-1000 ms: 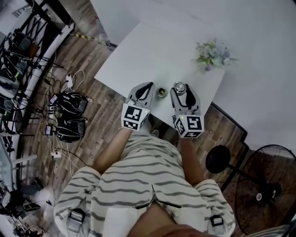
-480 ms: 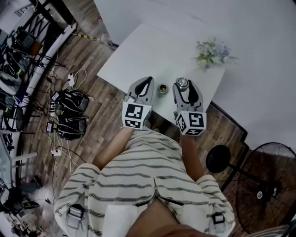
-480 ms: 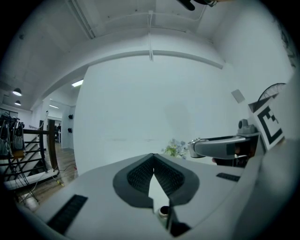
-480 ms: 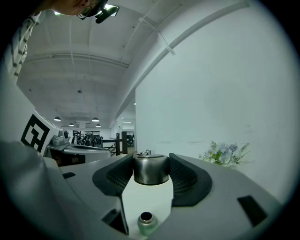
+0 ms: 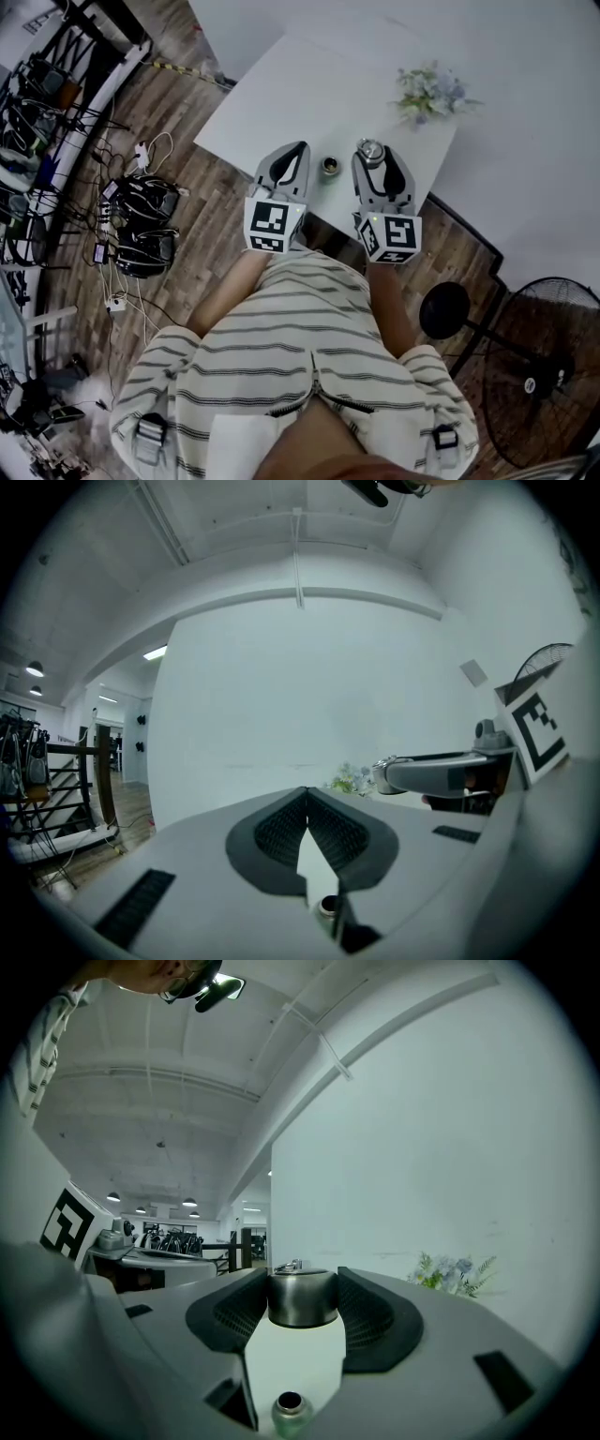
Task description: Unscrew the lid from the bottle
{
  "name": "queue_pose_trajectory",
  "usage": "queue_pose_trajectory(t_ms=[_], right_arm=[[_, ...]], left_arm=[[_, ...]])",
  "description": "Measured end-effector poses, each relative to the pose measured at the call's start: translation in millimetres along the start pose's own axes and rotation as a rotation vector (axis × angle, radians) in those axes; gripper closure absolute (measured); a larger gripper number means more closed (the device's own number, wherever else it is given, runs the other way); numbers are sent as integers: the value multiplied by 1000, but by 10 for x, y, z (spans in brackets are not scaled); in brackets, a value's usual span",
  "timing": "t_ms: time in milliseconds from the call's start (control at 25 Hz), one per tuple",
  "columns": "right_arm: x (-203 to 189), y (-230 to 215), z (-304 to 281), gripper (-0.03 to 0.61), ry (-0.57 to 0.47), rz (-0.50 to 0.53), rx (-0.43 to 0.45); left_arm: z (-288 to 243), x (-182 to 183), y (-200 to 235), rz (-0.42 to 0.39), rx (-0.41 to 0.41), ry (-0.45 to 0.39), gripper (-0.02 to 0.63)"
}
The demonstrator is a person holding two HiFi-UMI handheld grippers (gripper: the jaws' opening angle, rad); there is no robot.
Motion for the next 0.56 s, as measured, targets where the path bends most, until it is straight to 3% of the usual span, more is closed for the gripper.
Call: queue_pose_trajectory(t_ms=[560], right_arm=[[33,19,43,339,-27,13,11]], left_arm=[[47,10,-75,-4,-15,-18,615]])
Point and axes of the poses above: the fingertips, and each gripper's own axes: z backward along the fingers, y to its left, x out of its top, the point moved 7 cm from there along z, backward along the fingers, and after that the axes turned 3 degrees about -x, right-handed, at the moved point
